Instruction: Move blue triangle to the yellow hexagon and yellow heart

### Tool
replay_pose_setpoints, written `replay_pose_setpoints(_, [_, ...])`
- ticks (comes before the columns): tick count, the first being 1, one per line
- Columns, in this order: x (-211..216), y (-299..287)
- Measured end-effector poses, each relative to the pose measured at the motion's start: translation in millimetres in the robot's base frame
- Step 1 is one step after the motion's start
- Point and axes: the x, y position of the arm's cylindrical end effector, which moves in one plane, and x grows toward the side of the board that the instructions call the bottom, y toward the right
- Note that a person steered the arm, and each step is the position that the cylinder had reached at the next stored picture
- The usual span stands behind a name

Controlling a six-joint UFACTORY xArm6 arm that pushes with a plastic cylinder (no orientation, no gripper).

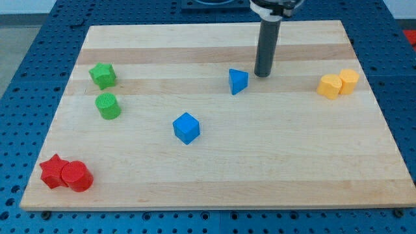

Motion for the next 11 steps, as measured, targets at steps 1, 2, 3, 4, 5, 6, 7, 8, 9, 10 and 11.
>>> replay_pose_setpoints(1, [-14.2, -30.2])
replay_pose_setpoints(2, [-9.4, -68.4])
replay_pose_setpoints(3, [22.0, -75.3])
replay_pose_setpoints(4, [38.5, -49.7])
replay_pose_setpoints(5, [54.8, -20.9])
replay_pose_setpoints(6, [68.3, -2.1])
replay_pose_setpoints(7, [62.5, -23.1])
replay_pose_setpoints(8, [34.2, -30.9])
replay_pose_setpoints(9, [17.4, -16.1])
replay_pose_setpoints(10, [18.8, 15.7])
replay_pose_setpoints(11, [32.6, 38.5])
